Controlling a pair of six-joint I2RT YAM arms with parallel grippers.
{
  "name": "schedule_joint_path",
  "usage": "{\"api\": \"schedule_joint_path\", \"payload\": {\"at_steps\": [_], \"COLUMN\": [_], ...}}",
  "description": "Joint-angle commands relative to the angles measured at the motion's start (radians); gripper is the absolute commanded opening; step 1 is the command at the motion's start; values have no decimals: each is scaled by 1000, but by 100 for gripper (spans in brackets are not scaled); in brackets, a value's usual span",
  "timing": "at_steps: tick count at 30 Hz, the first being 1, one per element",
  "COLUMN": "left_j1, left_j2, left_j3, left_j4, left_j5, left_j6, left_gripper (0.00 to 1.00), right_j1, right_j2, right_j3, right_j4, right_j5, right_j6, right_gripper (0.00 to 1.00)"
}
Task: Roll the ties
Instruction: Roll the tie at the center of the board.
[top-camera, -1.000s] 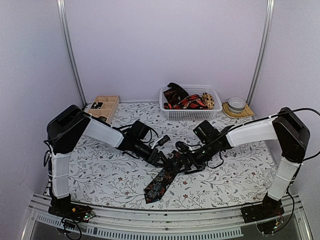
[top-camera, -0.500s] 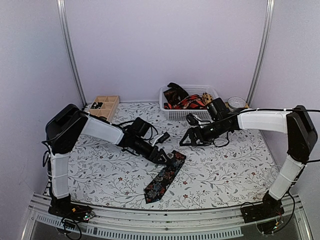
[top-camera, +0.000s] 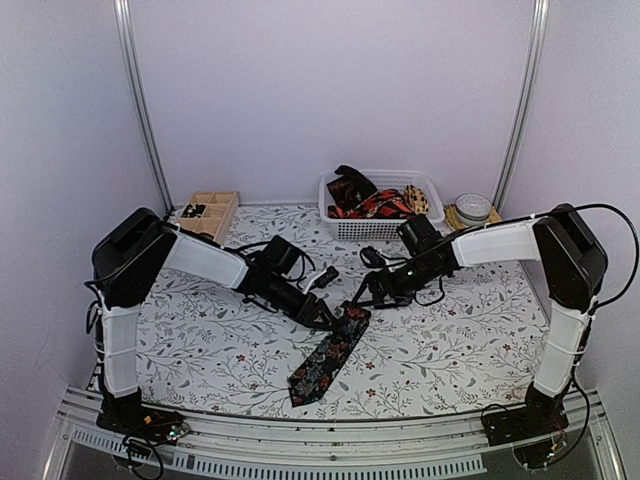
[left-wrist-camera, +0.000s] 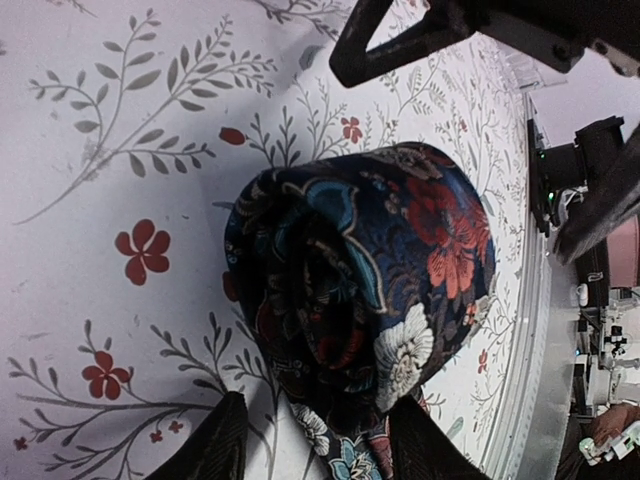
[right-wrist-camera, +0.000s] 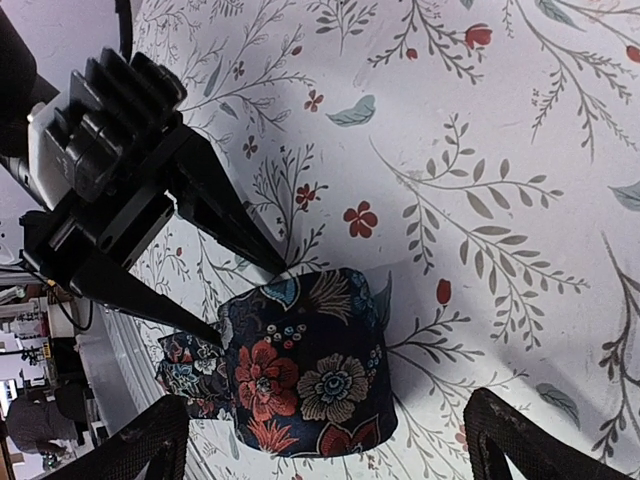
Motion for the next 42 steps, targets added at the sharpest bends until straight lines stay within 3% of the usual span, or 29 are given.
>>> {"api": "schedule_joint_path", "payload": {"at_steps": [1,5,23,42], "left_j1": [-15,-30,-64,-69], "left_j2": [43,58,56,47], "left_j3": [18,30,46,12], "left_j4": [-43,-46,-42,-17], "left_j5": [7,2,-2,-36], "left_j6": [11,5,-21,-50], "left_gripper": [46,40,40,43], "right_j1": [30,64,110,114], "right_j2": [66,82,82,8], "right_j3": [-25,-29,-65,-143], "right_j4": [49,63,86,141], "right_j5": [-55,-65,-68,11], "right_j6": [14,24,45,18], "right_gripper": [95,93,80,53]}}
